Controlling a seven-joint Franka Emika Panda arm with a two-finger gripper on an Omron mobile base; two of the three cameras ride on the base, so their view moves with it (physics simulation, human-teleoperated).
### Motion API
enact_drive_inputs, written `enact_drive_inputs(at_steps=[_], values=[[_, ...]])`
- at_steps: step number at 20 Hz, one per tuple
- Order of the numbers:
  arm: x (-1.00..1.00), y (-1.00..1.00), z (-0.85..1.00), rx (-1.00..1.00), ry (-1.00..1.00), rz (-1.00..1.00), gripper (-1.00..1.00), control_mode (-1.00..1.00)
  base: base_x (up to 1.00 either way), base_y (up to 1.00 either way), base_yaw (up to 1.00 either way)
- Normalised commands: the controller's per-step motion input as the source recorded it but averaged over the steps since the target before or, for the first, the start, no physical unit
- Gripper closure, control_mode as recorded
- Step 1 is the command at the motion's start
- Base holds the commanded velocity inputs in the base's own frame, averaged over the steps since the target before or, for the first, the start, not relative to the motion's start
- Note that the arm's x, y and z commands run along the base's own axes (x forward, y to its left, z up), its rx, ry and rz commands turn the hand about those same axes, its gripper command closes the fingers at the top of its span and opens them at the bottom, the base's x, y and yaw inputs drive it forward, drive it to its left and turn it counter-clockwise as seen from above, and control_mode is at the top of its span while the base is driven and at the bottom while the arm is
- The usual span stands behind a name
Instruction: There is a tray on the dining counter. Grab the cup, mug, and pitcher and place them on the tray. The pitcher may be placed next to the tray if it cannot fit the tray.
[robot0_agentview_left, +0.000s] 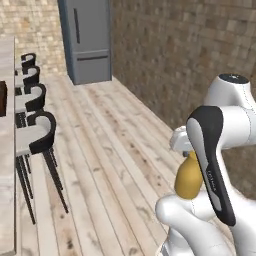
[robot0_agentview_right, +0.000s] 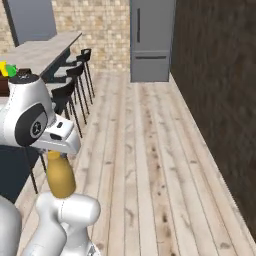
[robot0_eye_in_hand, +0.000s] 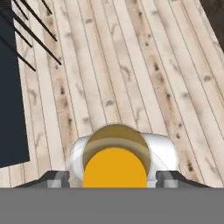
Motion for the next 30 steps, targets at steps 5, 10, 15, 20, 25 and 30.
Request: enact_drive_inputs(at_steps=[5, 10, 15, 20, 25, 30], values=[[0.0, 0.0, 0.0, 0.0, 0.0, 0.0, 1.0, 1.0, 1.0, 0.0, 0.64], [0.0, 0.0, 0.0, 0.0, 0.0, 0.0, 1.0, 1.0, 1.0, -0.43, 0.45], [0.0, 0.0, 0.0, 0.0, 0.0, 0.0, 1.0, 1.0, 1.0, -0.73, 0.34], [0.0, 0.0, 0.0, 0.0, 0.0, 0.0, 1.0, 1.0, 0.92, -0.26, 0.4], [0.0, 0.0, 0.0, 0.0, 0.0, 0.0, 1.0, 1.0, 0.58, 0.13, 0.45], [0.0, 0.0, 0.0, 0.0, 0.0, 0.0, 1.0, 1.0, 0.39, 0.21, 0.42]])
